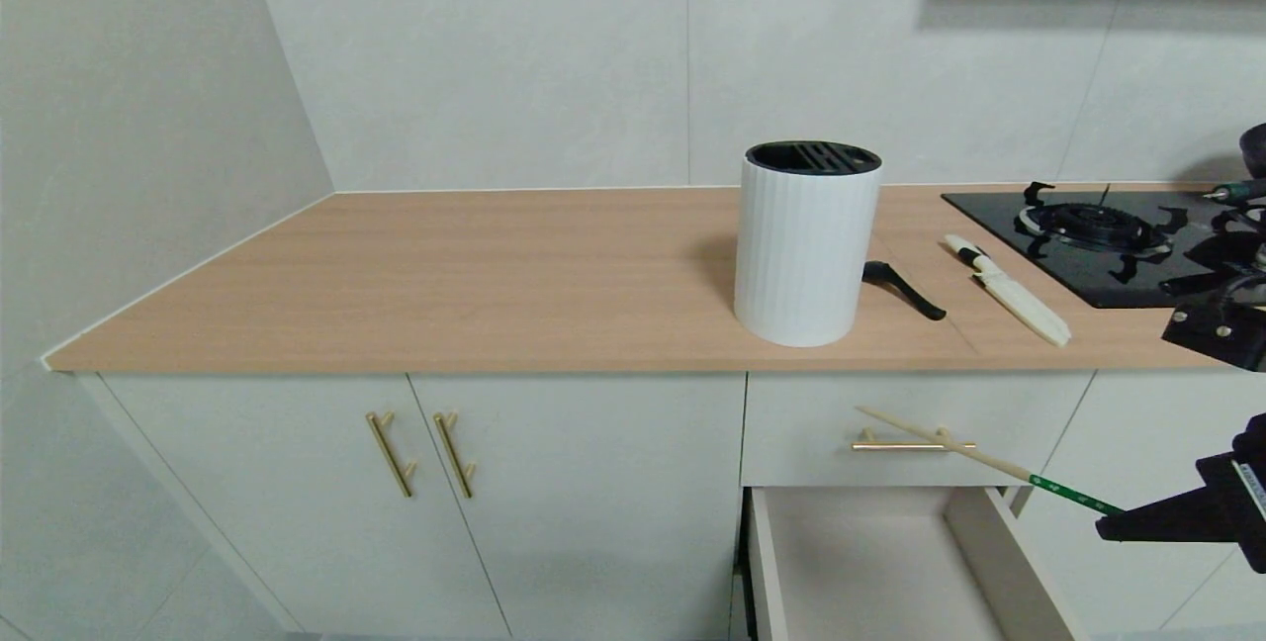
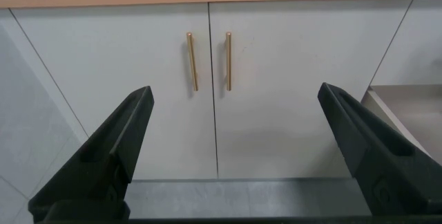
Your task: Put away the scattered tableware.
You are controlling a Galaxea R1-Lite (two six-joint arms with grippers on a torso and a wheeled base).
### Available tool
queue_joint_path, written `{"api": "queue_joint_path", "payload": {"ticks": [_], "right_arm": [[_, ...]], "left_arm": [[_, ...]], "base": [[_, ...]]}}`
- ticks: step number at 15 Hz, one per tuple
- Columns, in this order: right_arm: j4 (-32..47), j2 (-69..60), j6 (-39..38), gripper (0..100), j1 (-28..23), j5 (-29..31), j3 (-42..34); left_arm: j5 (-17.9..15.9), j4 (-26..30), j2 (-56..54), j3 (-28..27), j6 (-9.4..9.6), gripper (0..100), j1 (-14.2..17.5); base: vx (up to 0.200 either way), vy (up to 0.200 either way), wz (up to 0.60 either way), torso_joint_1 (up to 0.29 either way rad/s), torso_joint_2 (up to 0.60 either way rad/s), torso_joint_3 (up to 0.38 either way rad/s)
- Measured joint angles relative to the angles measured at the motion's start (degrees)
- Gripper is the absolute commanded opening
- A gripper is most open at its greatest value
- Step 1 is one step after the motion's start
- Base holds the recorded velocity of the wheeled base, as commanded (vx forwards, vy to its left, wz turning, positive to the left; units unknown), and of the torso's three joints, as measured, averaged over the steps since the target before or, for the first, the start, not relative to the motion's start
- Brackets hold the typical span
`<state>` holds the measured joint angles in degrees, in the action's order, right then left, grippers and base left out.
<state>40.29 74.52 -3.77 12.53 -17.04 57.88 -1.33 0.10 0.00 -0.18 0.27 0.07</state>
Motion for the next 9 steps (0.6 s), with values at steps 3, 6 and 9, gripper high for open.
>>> {"api": "queue_joint_path", "payload": {"ticks": [3, 6, 9], "right_arm": [[-0.6, 2.0, 0.0, 0, 1.4, 0.0, -1.2], [-1.5, 2.8, 0.0, 0, 2.1, 0.1, -2.1], [-1.7, 3.5, 0.0, 0, 2.6, 0.1, -2.6]], "left_arm": [[0.0, 0.0, 0.0, 0.0, -0.02, 100, 0.0], [0.0, 0.0, 0.0, 0.0, 0.00, 100, 0.0], [0.0, 0.0, 0.0, 0.0, 0.00, 100, 0.0]], "base": [[0.000, 0.000, 0.00, -0.121, 0.31, 0.177], [0.000, 0.000, 0.00, -0.168, 0.46, 0.272], [0.000, 0.000, 0.00, -0.167, 0.47, 0.294]]}}
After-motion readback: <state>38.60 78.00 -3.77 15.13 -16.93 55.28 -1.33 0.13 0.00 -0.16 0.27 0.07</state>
